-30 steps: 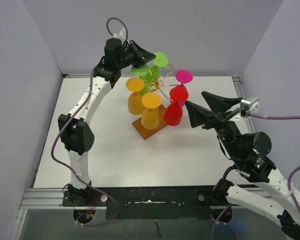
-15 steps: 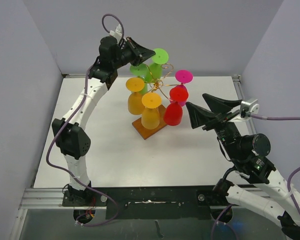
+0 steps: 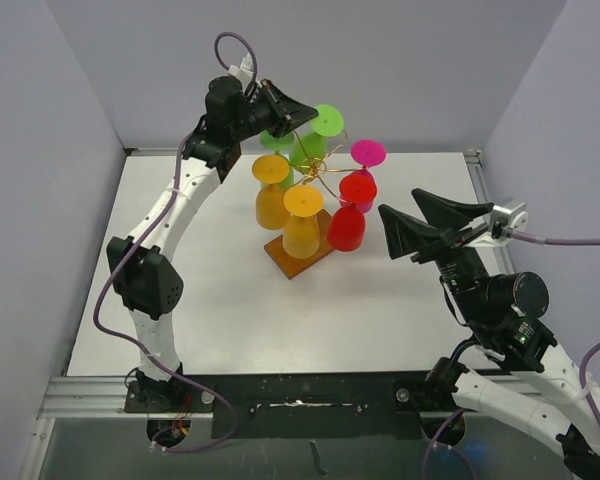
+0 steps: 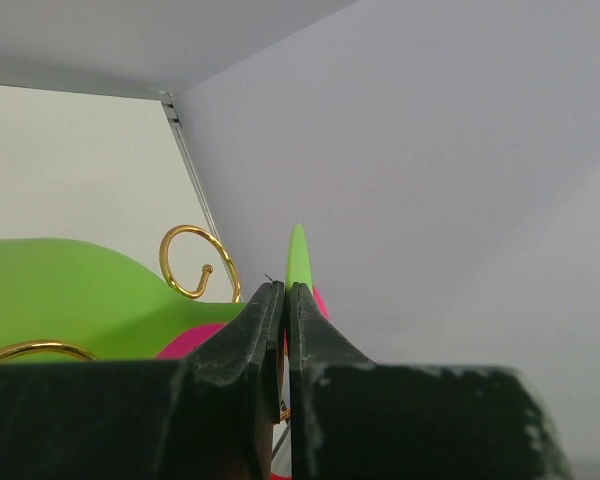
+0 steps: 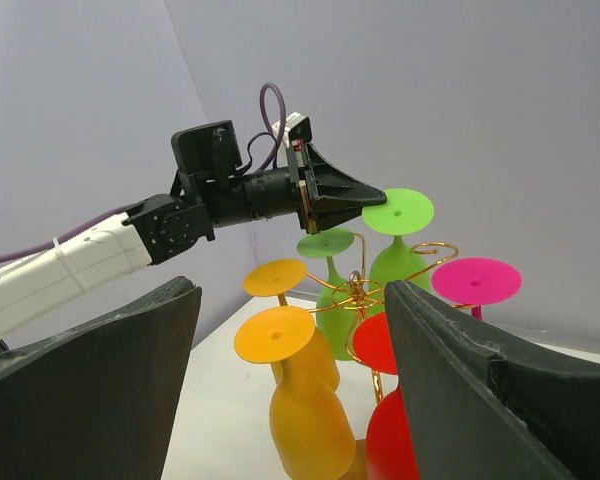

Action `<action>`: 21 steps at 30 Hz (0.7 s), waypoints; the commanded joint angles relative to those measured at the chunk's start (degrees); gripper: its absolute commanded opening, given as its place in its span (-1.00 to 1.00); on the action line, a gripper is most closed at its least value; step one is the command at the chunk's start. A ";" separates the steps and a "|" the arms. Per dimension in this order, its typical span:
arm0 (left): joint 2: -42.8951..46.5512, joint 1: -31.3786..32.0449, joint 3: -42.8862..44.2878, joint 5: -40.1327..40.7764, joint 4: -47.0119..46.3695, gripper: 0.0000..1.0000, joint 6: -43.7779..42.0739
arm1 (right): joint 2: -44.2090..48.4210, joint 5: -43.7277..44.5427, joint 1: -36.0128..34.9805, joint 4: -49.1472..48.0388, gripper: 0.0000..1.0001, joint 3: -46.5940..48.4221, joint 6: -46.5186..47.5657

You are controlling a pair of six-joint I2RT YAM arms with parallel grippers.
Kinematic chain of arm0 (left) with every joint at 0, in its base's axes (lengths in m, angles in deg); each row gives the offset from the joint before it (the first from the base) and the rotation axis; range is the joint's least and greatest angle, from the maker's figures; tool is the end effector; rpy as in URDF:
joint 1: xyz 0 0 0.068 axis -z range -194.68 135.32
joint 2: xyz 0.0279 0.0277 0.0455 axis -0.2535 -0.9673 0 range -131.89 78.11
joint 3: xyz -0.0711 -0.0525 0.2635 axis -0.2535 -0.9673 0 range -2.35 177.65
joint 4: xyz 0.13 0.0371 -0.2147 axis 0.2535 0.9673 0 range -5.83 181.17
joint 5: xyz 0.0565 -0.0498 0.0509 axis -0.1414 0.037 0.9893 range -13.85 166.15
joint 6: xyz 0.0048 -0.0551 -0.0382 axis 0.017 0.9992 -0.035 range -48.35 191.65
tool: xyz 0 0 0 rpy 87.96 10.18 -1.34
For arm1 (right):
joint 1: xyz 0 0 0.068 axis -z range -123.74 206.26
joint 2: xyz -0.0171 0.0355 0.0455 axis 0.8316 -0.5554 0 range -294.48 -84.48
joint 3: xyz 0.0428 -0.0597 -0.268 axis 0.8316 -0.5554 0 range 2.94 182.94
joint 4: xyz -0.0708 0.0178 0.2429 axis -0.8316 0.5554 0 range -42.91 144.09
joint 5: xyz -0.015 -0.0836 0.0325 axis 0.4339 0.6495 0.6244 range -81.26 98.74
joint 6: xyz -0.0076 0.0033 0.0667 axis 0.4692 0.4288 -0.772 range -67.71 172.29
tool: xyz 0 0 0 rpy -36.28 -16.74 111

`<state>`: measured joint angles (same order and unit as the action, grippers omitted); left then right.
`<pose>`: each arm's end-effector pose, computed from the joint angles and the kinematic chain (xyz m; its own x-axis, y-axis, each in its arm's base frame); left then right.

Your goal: Place the wine glass upside down on the wine glass rack

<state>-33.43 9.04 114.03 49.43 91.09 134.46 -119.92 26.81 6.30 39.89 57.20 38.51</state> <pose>0.4220 -0.2117 0.4393 -0.7007 -0.5600 -0.4421 0.3226 0.3041 -0.8964 0.0884 0.0793 0.4576 0.1436 0.5228 -0.8403 -0.6001 0.7211 0.3462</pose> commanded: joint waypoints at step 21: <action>2.72 1.96 -2.69 -0.41 -5.38 -1.00 1.26 | 1.75 1.66 -0.13 -1.01 0.52 -1.31 -0.47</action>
<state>-33.24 10.27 109.00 48.93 89.71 135.75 -119.07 27.44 6.30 40.35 55.86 38.29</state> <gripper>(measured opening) 0.003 0.761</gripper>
